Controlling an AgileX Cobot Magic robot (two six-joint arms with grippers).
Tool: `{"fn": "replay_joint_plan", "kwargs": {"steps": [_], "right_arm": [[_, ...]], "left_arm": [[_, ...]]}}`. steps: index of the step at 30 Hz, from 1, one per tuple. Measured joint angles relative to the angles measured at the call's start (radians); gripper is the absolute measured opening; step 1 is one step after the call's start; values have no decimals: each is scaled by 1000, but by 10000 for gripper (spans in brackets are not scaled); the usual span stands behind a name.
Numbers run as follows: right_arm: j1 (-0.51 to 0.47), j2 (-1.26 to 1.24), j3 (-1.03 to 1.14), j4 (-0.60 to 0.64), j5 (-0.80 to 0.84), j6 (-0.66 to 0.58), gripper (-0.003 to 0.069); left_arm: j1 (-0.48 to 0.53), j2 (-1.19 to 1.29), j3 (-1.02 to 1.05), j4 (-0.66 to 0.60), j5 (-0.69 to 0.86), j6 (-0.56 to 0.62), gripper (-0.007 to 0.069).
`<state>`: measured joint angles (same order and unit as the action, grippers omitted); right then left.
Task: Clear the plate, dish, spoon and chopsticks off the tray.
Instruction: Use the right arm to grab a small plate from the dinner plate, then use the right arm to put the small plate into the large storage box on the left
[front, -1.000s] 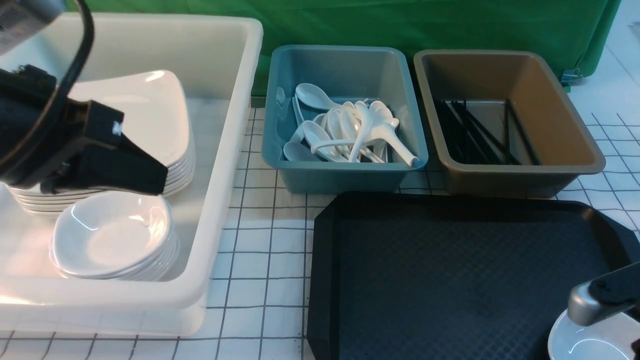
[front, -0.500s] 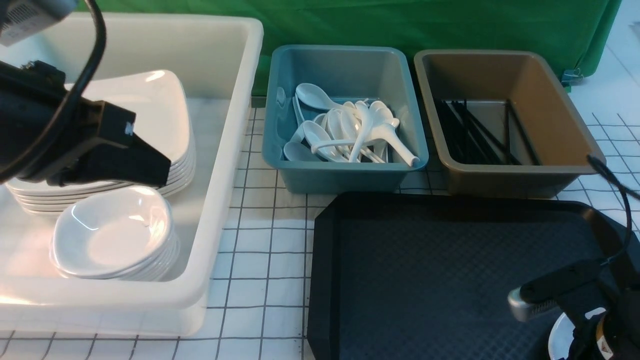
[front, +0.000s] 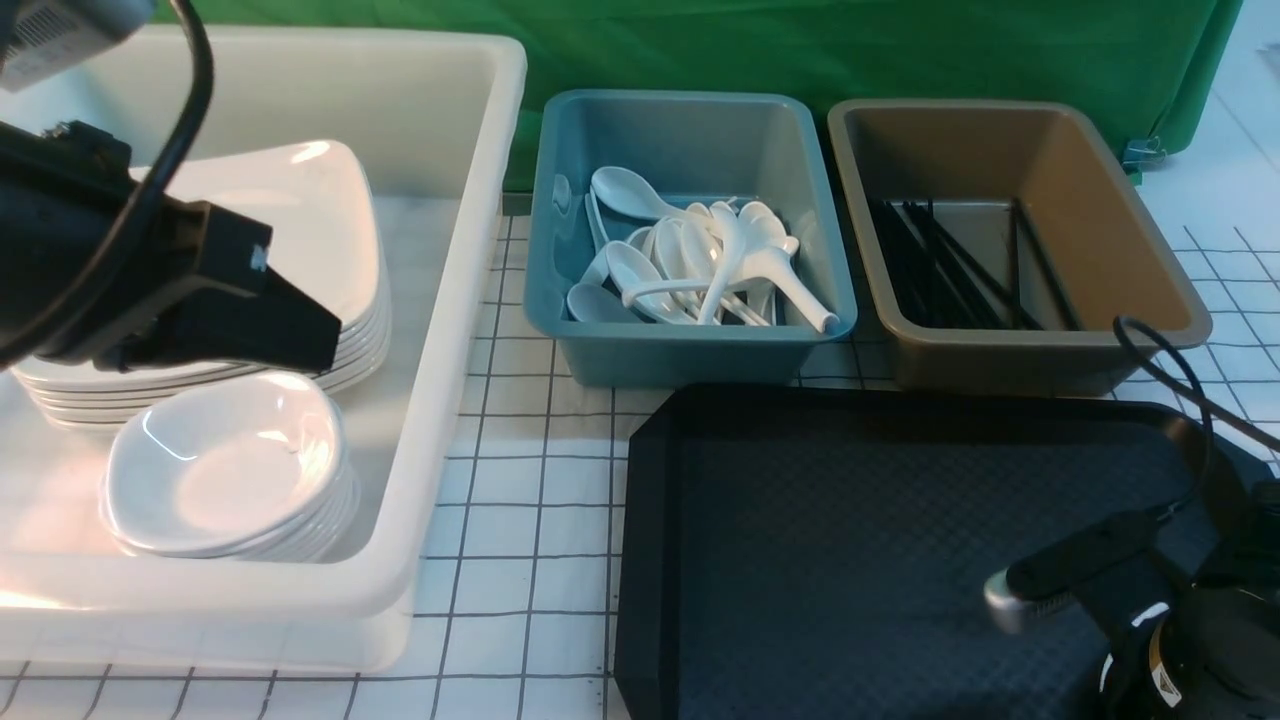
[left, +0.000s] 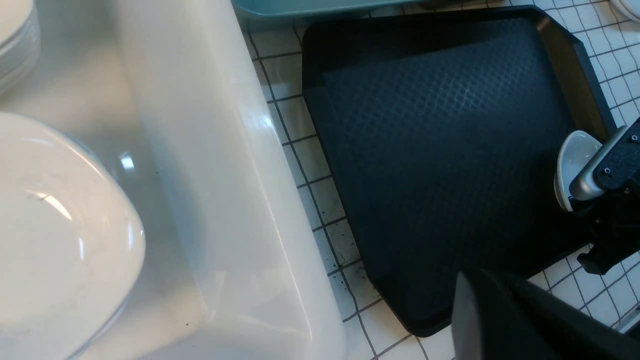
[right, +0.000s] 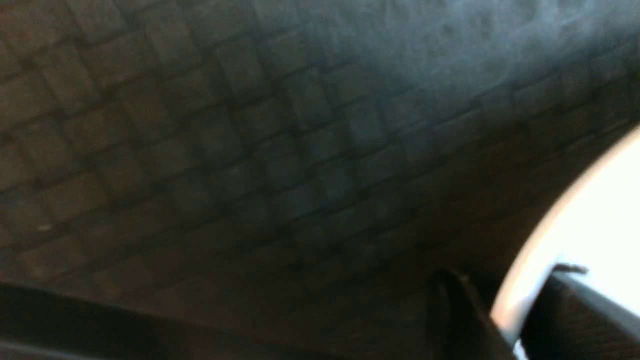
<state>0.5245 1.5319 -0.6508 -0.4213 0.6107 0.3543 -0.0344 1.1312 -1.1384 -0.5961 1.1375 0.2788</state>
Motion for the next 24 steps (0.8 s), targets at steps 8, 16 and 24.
{"fn": "replay_joint_plan", "kwargs": {"steps": [8, 16, 24], "right_arm": [[0, -31, -108, 38, 119, -88, 124], [0, -166, -389, 377, 237, -287, 74], [41, -158, -661, 698, 216, -543, 74]], "left_arm": [[0, 0, 0, 33, 0, 5, -2], [0, 0, 0, 140, 0, 0, -2], [3, 0, 0, 299, -96, -143, -2]]}}
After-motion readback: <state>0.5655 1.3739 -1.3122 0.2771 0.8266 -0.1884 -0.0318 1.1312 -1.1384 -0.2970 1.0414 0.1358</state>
